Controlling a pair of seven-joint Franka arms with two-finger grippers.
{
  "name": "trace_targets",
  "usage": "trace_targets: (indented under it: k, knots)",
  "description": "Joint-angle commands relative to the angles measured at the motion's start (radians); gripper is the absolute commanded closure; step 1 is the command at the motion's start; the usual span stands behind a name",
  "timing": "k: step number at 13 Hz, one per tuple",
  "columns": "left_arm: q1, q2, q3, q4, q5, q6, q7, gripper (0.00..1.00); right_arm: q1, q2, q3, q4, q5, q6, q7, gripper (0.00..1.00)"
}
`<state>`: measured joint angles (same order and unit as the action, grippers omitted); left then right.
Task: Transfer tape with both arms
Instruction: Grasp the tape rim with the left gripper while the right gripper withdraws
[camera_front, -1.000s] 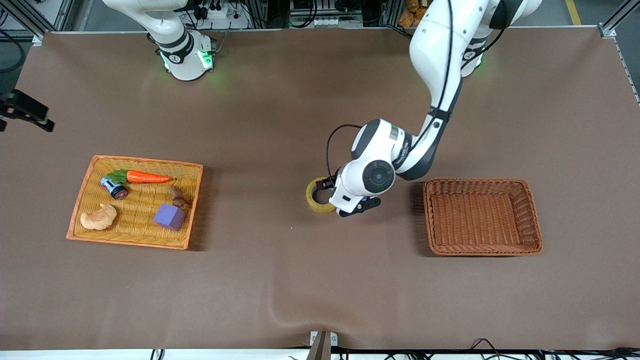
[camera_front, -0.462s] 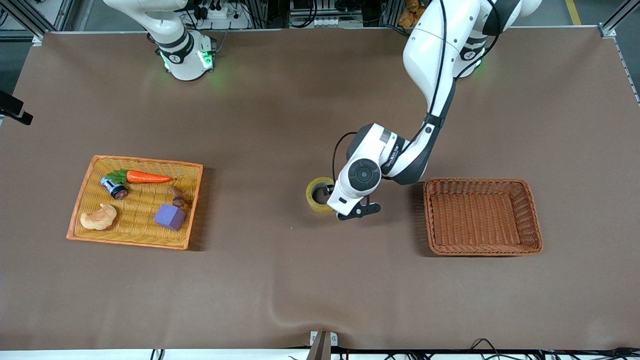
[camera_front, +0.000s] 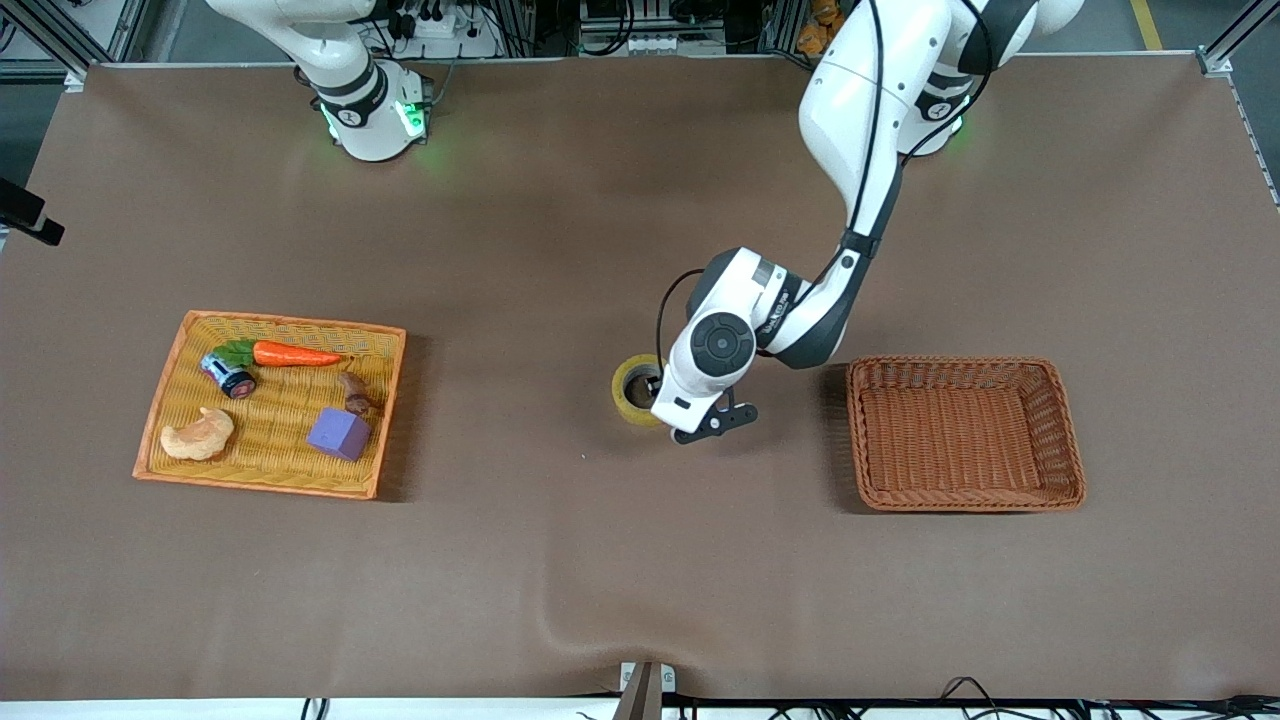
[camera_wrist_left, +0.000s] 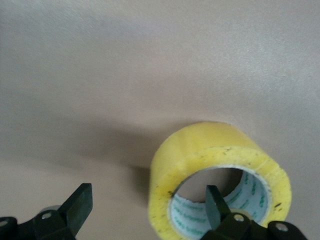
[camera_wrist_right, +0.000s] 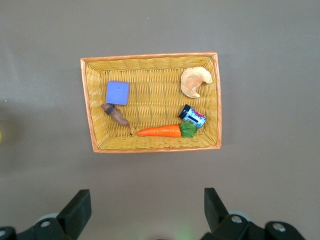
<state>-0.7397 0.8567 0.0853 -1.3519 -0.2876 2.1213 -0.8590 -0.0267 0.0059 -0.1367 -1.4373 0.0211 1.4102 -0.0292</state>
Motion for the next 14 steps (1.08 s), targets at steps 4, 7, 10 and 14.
trace_targets:
  k: [4,7,10,14]
  knots:
    - [-0.046,0.019,0.008,0.004,0.03,0.052,-0.095,0.86,0.014,0.013,0.002,0.008,0.014,-0.014,0.012,0.0]
    - [-0.049,0.012,0.008,0.002,0.03,0.042,-0.1,1.0,0.024,0.014,0.002,0.008,0.016,-0.017,0.002,0.0]
    - [-0.049,0.001,0.01,-0.007,0.036,0.01,-0.098,1.0,0.062,0.013,0.003,0.002,-0.021,-0.016,0.006,0.0]
    - [-0.047,-0.05,0.021,-0.001,0.036,-0.055,-0.101,1.0,0.073,-0.001,0.002,0.011,-0.043,-0.016,0.011,0.0]
